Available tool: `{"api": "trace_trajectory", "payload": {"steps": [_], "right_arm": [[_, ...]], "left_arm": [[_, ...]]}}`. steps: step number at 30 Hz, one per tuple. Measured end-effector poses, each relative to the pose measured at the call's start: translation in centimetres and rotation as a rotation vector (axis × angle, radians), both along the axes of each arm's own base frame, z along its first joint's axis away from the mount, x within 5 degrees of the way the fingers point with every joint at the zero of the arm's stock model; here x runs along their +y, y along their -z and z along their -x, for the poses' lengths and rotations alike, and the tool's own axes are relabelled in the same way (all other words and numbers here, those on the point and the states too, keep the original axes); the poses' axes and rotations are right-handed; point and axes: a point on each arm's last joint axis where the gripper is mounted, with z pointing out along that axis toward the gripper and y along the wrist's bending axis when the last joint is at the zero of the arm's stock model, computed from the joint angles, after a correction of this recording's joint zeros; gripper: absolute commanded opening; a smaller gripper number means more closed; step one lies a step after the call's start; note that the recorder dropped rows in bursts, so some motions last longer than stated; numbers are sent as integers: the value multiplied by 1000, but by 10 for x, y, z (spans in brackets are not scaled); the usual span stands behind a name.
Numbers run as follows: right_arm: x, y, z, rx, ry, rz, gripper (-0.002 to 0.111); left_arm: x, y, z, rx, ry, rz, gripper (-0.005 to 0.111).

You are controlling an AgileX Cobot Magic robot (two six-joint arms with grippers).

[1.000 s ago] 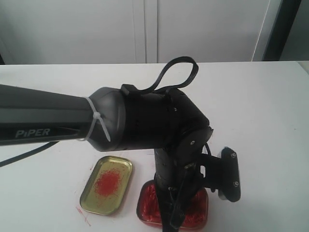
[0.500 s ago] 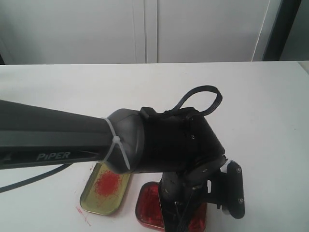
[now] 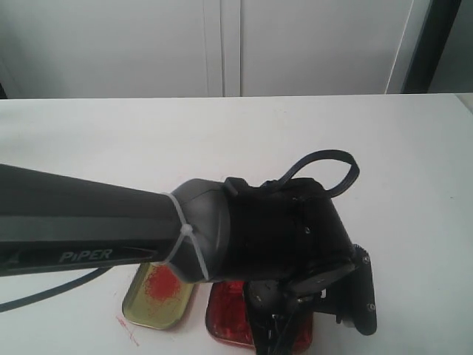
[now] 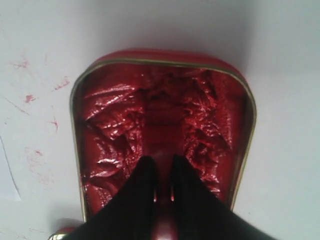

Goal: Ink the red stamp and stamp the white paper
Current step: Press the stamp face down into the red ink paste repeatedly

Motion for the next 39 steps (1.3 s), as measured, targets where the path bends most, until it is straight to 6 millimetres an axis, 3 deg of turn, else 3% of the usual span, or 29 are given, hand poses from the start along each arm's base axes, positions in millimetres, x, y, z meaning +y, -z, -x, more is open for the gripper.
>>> {"api": "trace_trajectory", "payload": {"steps": [18, 39], "right_arm": [[0, 0, 0, 0, 0, 0, 0], [0, 0, 0, 0, 0, 0, 0]], "left_arm": [[-1, 0, -2, -25, -91, 36, 0], [-5, -3, 6, -125, -49, 1, 0]]}}
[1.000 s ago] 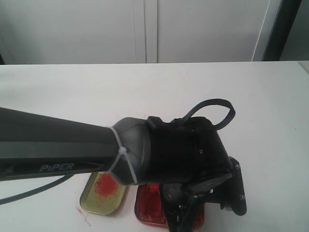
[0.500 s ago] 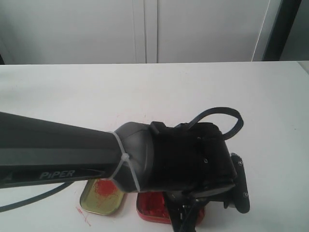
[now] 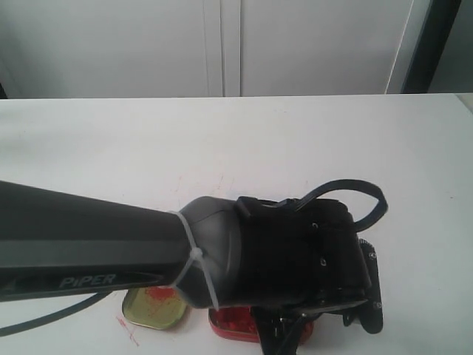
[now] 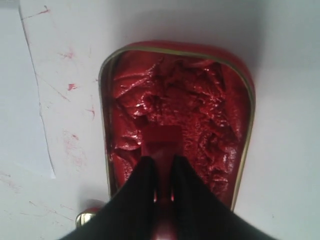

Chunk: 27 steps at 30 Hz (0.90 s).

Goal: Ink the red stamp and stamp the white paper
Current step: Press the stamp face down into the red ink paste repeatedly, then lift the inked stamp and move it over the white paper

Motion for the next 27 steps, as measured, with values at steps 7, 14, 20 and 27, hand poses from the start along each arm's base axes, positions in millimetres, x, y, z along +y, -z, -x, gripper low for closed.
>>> {"api": "trace_trajectory", "payload": {"steps": [7, 14, 20, 27], "right_arm": [[0, 0, 0, 0, 0, 0, 0], [0, 0, 0, 0, 0, 0, 0], [0, 0, 0, 0, 0, 0, 0], [0, 0, 0, 0, 0, 0, 0]], "left_arm": [[6, -5, 0, -8, -11, -42, 0], [13, -22, -6, -17, -36, -15, 0], [20, -36, -27, 17, -109, -5, 0], [22, -52, -44, 46, -150, 47, 0]]}}
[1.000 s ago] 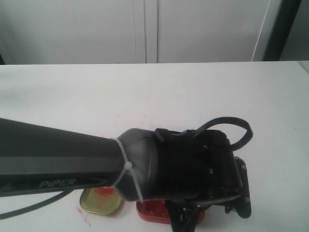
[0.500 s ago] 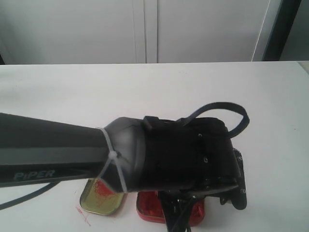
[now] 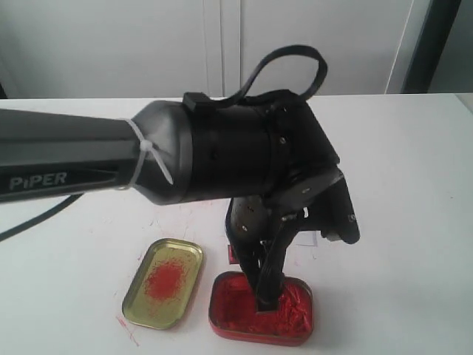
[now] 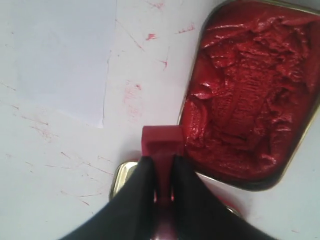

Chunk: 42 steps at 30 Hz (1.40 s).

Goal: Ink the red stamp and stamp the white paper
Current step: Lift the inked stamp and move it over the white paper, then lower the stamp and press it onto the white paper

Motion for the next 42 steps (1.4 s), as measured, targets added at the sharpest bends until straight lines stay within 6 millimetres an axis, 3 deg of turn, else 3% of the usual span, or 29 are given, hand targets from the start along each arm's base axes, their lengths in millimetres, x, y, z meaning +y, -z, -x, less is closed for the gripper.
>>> {"api": "trace_trajectory", "payload": {"steps": [8, 23, 30, 42], "right_arm": [[0, 0, 0, 0, 0, 0, 0], [0, 0, 0, 0, 0, 0, 0], [0, 0, 0, 0, 0, 0, 0], [0, 0, 0, 0, 0, 0, 0]], "left_arm": [[4, -16, -21, 48, -41, 81, 0], [34, -30, -72, 111, -195, 201, 0], [25, -44, -89, 116, -230, 295, 0], [9, -13, -135, 189, -399, 254, 0]]}}
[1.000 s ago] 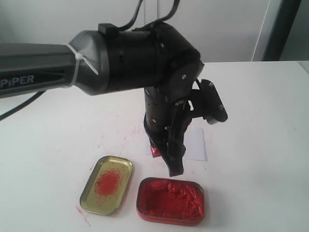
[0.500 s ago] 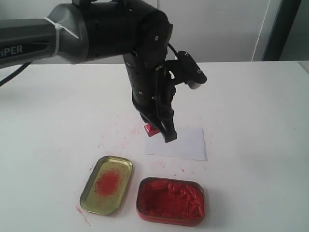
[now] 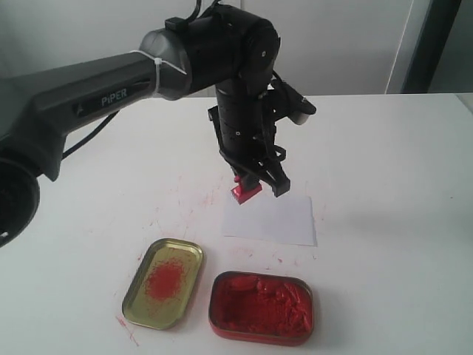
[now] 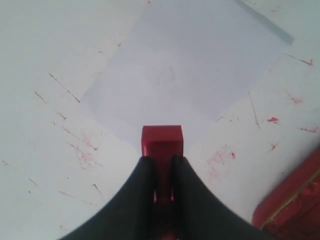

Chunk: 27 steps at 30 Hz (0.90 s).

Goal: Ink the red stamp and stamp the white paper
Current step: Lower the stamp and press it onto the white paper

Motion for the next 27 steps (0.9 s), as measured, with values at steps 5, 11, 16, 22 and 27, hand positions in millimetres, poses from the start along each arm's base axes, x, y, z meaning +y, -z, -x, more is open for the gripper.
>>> {"api": "trace_trajectory", "payload": {"steps": [5, 11, 16, 22, 27], "right_arm": [[0, 0, 0, 0, 0, 0, 0], [0, 0, 0, 0, 0, 0, 0], [0, 0, 0, 0, 0, 0, 0], [0, 0, 0, 0, 0, 0, 0], [0, 0, 0, 0, 0, 0, 0]], "left_arm": [[1, 8, -14, 18, -45, 25, 0], [-1, 21, -18, 39, -57, 17, 0], [-3, 36, -20, 61, -68, -2, 0], [-4, 39, -20, 71, -75, -1, 0], [-7, 52, -21, 100, -78, -9, 0]]}}
